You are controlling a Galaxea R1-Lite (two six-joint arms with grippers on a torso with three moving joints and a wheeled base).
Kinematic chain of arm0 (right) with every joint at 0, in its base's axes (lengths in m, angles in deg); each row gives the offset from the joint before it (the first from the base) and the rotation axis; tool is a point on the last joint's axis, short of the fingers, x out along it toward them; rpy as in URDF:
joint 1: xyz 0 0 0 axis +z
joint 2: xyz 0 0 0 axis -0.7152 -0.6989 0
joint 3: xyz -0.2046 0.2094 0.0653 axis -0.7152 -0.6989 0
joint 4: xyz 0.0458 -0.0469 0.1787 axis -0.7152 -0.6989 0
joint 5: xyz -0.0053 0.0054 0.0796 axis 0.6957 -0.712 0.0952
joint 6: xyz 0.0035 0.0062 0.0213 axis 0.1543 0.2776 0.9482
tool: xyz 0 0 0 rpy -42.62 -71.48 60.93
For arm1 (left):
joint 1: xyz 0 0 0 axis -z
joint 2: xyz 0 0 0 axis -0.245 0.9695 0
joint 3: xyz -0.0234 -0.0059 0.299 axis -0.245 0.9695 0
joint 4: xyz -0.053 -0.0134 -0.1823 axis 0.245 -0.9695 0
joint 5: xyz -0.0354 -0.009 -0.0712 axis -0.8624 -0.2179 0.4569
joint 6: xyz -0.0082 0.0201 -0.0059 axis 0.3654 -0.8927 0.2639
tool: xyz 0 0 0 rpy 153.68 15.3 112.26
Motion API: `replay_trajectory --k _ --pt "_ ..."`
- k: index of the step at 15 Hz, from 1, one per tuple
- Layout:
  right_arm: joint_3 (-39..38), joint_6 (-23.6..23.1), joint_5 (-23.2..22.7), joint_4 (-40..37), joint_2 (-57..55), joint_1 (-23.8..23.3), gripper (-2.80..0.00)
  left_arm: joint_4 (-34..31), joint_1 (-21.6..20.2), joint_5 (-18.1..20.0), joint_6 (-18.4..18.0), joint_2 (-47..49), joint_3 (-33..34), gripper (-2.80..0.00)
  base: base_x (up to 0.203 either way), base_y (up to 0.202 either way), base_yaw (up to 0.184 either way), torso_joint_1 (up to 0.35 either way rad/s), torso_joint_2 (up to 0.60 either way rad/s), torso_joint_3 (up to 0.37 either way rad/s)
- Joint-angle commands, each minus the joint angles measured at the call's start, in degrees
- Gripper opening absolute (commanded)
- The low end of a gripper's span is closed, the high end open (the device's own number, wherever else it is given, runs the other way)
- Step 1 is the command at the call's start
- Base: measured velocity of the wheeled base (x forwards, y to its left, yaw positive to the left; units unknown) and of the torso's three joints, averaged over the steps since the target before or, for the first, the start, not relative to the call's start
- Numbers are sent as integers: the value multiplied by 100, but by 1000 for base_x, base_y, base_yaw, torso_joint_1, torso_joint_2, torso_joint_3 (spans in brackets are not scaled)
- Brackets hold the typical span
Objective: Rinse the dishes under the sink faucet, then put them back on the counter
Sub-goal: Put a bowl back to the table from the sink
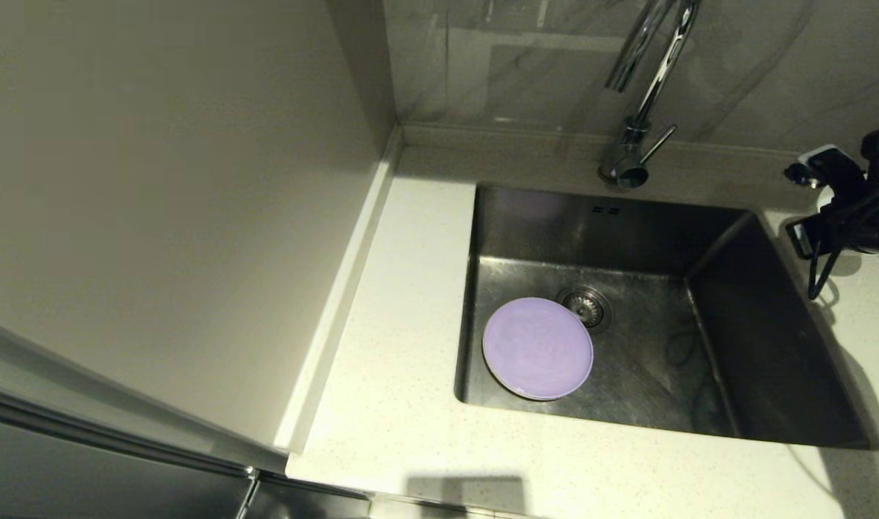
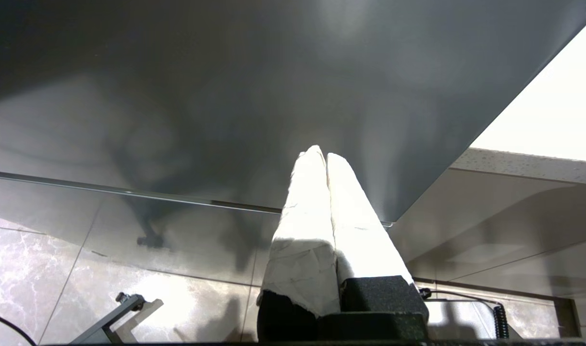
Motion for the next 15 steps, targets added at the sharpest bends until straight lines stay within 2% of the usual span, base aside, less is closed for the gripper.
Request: replay_trajectory --k 1,8,9,15 --pt "286 -15 30 37 -410 -5 -280 2 -2 -3 4 -9 0 -280 0 0 0 0 0 0" --pt "278 -65 34 21 -498 -124 -280 2 -2 -3 4 -9 0 -280 0 0 0 0 0 0" --pt "278 -59 43 29 -498 -124 0 2 -2 -3 4 -9 0 -280 0 0 0 0 0 0" --pt "364 -13 23 119 -438 -124 0 2 -2 -3 4 -9 0 -280 0 0 0 0 0 0"
